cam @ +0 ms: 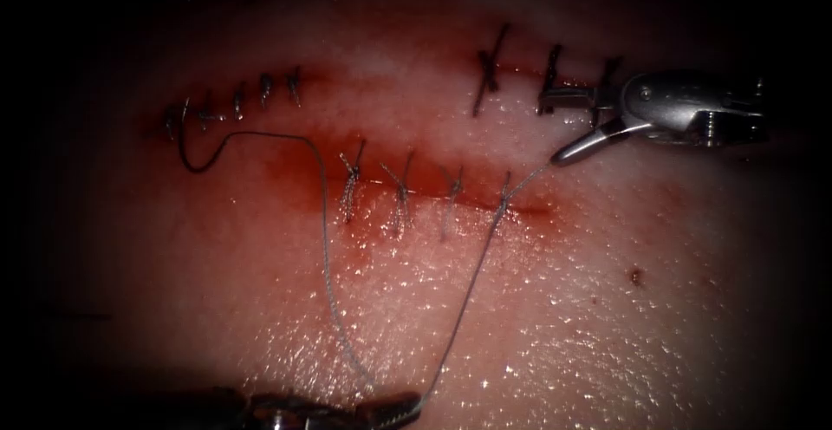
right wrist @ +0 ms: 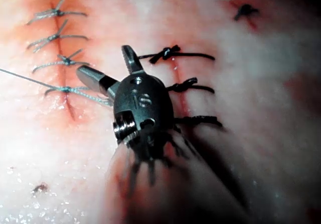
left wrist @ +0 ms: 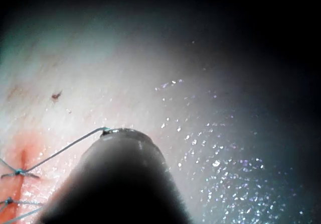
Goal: Wound Closure
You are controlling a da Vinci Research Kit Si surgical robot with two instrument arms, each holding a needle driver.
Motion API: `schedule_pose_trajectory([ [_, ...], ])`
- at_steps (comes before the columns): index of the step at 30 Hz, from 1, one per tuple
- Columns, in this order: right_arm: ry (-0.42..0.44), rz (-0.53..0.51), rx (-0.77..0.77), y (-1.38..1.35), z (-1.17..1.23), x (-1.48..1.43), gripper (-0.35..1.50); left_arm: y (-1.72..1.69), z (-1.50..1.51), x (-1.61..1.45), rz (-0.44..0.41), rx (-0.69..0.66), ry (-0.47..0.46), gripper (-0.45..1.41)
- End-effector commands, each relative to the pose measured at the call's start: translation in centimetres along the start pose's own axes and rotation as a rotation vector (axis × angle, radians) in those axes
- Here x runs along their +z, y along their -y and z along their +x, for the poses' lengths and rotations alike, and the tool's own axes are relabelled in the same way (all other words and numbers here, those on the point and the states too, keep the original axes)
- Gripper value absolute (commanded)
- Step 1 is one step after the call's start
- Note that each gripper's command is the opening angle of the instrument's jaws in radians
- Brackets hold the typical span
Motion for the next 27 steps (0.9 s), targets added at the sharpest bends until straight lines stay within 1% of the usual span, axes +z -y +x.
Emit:
schedule_pose_trajectory([
  [1,0.004,-0.013,-0.008,0.14,-0.09,0.00,1.26,0.02,0.03,0.05,0.003,-0.001,-0.004,-0.45],
  [3,0.000,-0.030,-0.006,0.26,-0.11,-0.05,1.16,0.21,0.09,0.03,0.017,0.011,-0.008,-0.45],
  [5,-0.027,-0.050,-0.007,0.38,-0.11,-0.08,1.16,0.36,0.13,0.03,0.015,0.018,-0.007,-0.45],
  [7,-0.057,-0.079,-0.021,0.51,-0.12,-0.07,1.11,0.52,0.17,0.05,0.012,0.024,-0.005,-0.45],
  [8,-0.066,-0.072,-0.022,0.57,-0.12,-0.05,1.01,0.59,0.19,0.07,0.012,0.028,-0.004,-0.45],
  [9,-0.077,-0.051,-0.025,0.66,-0.13,-0.01,0.61,0.66,0.21,0.10,0.012,0.031,-0.001,-0.45],
  [11,-0.093,-0.019,-0.031,0.77,-0.15,0.07,-0.35,0.76,0.24,0.15,0.012,0.038,0.000,-0.45],
  [14,-0.095,-0.028,-0.040,0.86,-0.15,0.23,-0.35,0.88,0.27,0.23,0.005,0.045,-0.014,-0.45],
  [17,-0.101,-0.040,-0.041,0.87,-0.16,0.38,-0.35,1.00,0.27,0.32,-0.014,0.055,-0.012,-0.45],
  [19,-0.106,-0.030,-0.043,0.87,-0.16,0.47,-0.35,1.09,0.23,0.39,-0.026,0.050,-0.018,-0.45],
  [24,-0.107,0.010,-0.055,0.92,-0.21,0.61,-0.35,1.35,0.04,0.51,-0.030,0.047,-0.029,-0.45],
  [27,-0.109,0.065,-0.064,0.96,-0.25,0.67,-0.35,1.49,-0.10,0.61,-0.027,0.041,-0.027,-0.45],
])
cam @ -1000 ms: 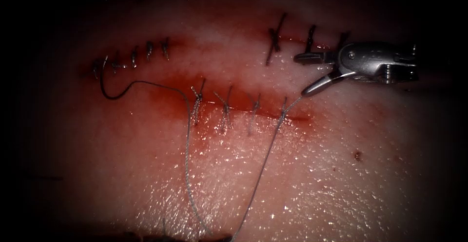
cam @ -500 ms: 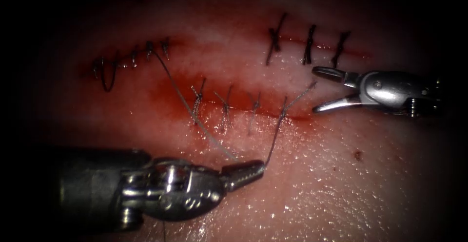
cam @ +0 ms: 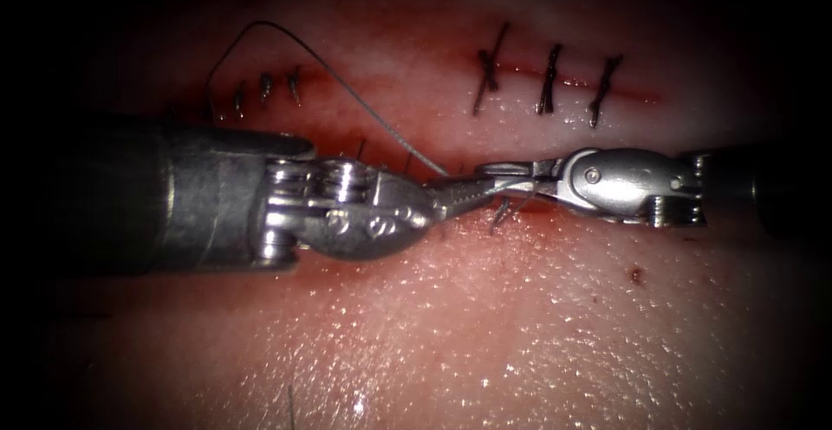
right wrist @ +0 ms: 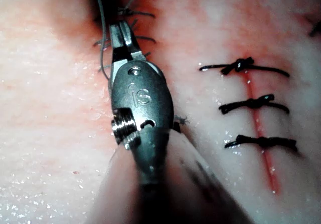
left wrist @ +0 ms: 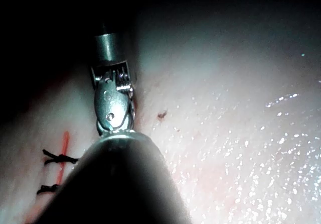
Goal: Wound Closure
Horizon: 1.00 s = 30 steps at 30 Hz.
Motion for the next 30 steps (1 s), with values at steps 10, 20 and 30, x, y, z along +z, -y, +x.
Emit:
schedule_pose_trajectory([
  [10,-0.093,0.181,-0.025,0.25,-0.10,0.21,-0.35,0.35,-0.52,0.49,-0.023,-0.001,0.024,-0.45],
  [20,-0.257,0.103,0.075,0.37,-0.14,0.12,-0.35,0.06,-0.99,0.97,-0.075,-0.015,0.066,-0.45],
  [30,-0.291,-0.184,0.337,0.29,-0.24,0.07,-0.35,-0.41,-1.10,1.28,-0.090,-0.062,0.031,-0.45],
])
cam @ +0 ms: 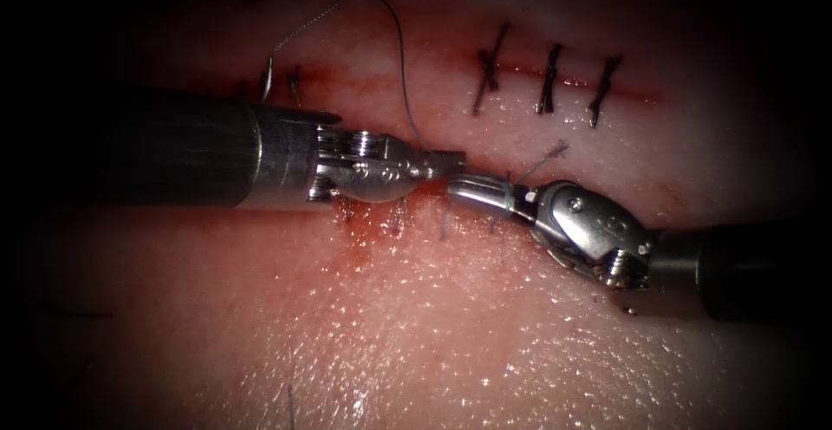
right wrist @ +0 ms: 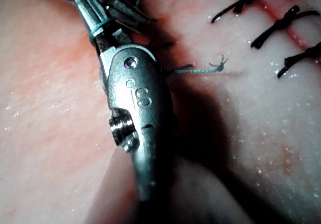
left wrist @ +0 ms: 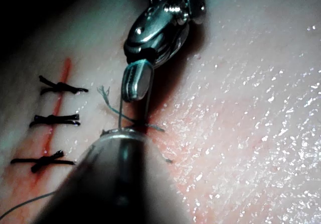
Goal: Wound Closure
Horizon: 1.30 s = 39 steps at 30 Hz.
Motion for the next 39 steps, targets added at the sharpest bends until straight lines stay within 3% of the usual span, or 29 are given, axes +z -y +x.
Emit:
schedule_pose_trajectory([
  [1,-0.006,-0.060,0.035,0.03,-0.10,-0.03,-0.35,-0.09,0.02,0.11,0.000,-0.009,-0.007,-0.45],
  [9,-0.080,-0.347,0.342,-0.07,-0.19,-0.28,-0.35,-0.36,0.12,0.39,0.003,-0.025,-0.030,-0.45],
  [12,-0.039,-0.458,0.401,-0.08,-0.24,-0.38,-0.35,-0.42,0.16,0.48,0.004,-0.025,-0.035,-0.45],
  [16,-0.005,-0.563,0.477,-0.06,-0.40,-0.55,-0.05,-0.45,0.20,0.55,0.005,-0.034,-0.039,-0.45],
  [25,-0.085,-0.649,0.642,-0.11,-0.69,-0.89,0.73,-0.43,0.23,0.57,0.001,-0.032,-0.048,-0.45],
  [39,-0.151,-0.703,0.895,-0.19,-1.07,-1.03,0.78,-0.46,0.27,0.58,0.005,-0.033,-0.021,-0.45],
])
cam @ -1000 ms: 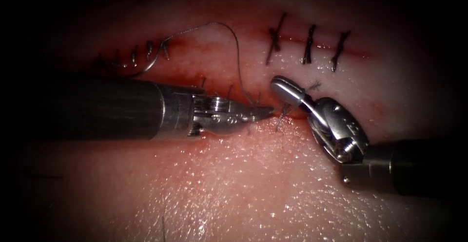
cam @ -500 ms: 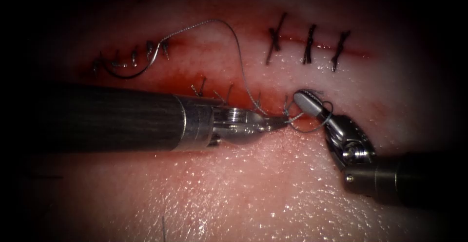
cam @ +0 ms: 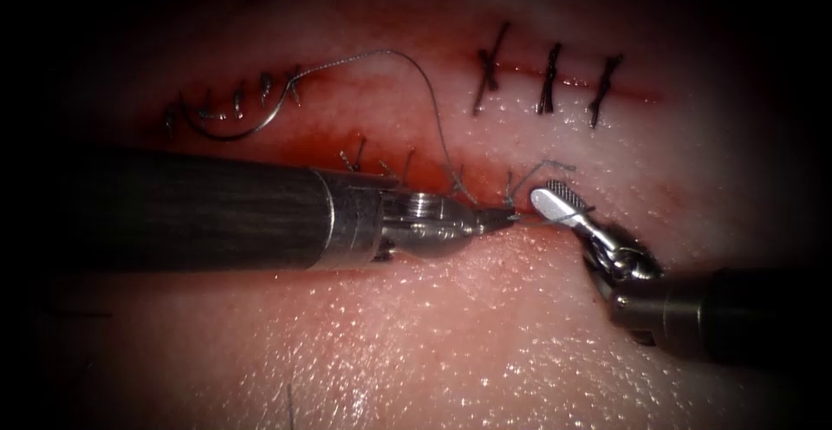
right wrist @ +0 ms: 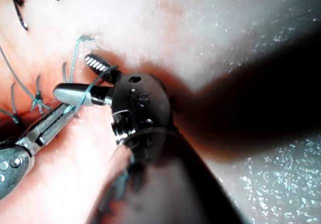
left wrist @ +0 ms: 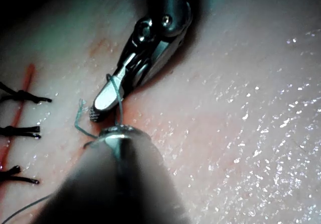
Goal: Wound Closure
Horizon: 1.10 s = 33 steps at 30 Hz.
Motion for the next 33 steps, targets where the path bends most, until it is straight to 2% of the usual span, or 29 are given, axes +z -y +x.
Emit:
schedule_pose_trajectory([
  [1,-0.002,-0.003,0.018,-0.09,-0.09,0.03,0.78,-0.05,0.01,0.08,-0.005,-0.002,0.002,-0.45],
  [4,-0.017,-0.007,0.038,-0.13,-0.07,0.09,0.79,-0.08,0.03,0.10,-0.006,-0.001,0.005,-0.45],
  [7,-0.040,-0.016,0.041,-0.14,-0.04,0.14,0.91,-0.12,0.07,0.11,-0.011,-0.006,0.008,-0.45],
  [21,-0.089,-0.036,0.049,-0.17,0.17,0.52,0.93,-0.14,0.13,0.09,-0.015,0.003,0.007,-0.45],
  [26,-0.084,-0.029,0.055,-0.19,0.15,0.65,0.93,-0.15,0.12,0.07,-0.017,0.005,0.006,-0.45],
  [33,-0.077,-0.052,-0.099,-0.15,0.12,0.74,0.98,-0.18,0.09,0.02,-0.019,0.009,0.005,-0.45],
])
